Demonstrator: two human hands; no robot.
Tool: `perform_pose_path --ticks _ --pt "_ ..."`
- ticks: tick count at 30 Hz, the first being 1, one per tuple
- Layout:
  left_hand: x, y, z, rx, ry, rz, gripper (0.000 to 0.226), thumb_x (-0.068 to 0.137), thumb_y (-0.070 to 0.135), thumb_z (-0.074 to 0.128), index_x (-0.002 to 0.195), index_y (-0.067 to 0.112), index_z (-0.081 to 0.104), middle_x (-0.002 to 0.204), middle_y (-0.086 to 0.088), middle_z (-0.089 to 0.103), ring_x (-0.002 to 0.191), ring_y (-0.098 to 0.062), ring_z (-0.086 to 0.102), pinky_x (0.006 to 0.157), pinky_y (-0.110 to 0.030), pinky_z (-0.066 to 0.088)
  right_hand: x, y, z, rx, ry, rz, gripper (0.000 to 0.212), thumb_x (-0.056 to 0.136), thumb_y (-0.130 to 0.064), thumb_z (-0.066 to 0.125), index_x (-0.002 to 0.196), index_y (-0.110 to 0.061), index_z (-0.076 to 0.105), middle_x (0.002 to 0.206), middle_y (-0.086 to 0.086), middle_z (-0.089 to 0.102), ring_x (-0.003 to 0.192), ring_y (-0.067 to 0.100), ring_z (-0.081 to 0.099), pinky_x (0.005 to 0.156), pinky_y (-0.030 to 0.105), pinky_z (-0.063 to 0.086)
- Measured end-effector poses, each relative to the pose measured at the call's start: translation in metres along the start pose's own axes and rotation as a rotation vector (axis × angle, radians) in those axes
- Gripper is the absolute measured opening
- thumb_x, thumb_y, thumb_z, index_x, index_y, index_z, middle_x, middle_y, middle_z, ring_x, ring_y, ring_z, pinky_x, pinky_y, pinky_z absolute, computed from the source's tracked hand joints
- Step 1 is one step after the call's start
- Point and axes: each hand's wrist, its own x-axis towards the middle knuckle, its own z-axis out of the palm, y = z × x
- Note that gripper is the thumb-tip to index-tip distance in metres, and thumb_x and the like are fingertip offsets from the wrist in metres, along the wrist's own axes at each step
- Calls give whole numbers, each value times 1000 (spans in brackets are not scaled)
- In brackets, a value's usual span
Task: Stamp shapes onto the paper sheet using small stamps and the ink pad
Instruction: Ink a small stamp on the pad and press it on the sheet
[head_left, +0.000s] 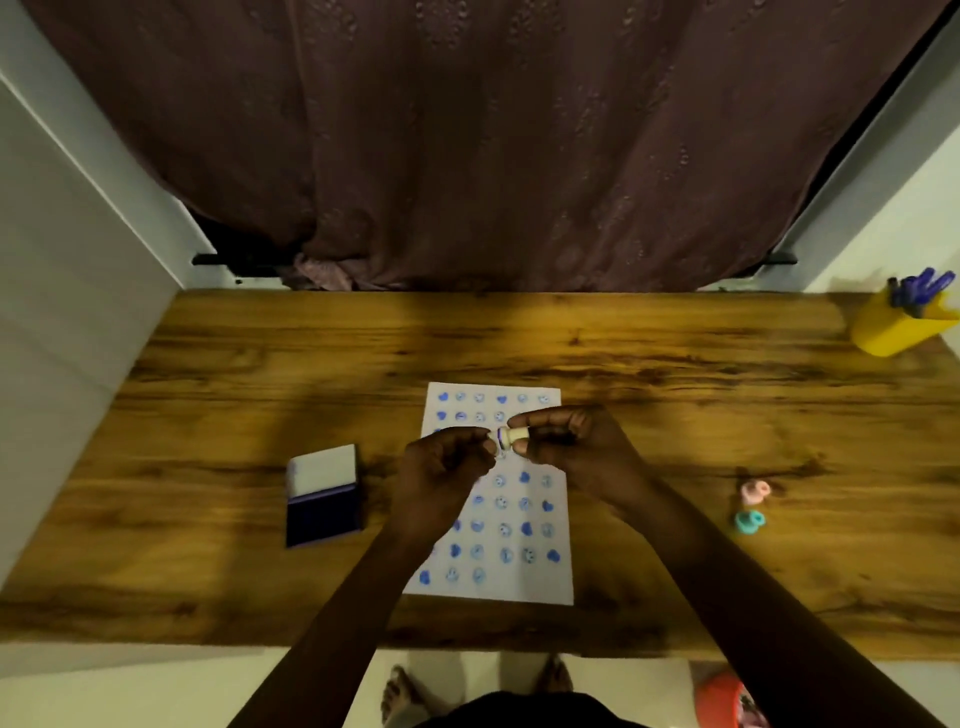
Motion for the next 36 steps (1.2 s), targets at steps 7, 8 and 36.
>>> perform_pose_path --ticks 7,8,36 --pt "-14 -13 -77 -125 155 -59 9 94 21 70 98 24 78 95 -4 81 92 -27 78 75 -43 65 20 -17 57 -249 -25 -113 28 85 -25 82 113 -22 79 108 -6 79 96 3 74 88 24 59" --pt "-18 -15 -89 -138 169 -61 9 93 26 71 98 24 77 95 -7 80 92 -32 77 73 -49 65 21 -19 68 -292 -38 -124 28 85 -30 82 112 -24 79 107 -9 79 94 1 73 85 19 57" --pt "-40 -73 -226 -132 341 -19 16 97 30 64 97 27 79 89 -1 79 81 -13 74 71 -31 61 47 6 242 -1190 -361 -260 33 99 -25 62 129 -12 61 135 11 63 127 26 58 105 38 51"
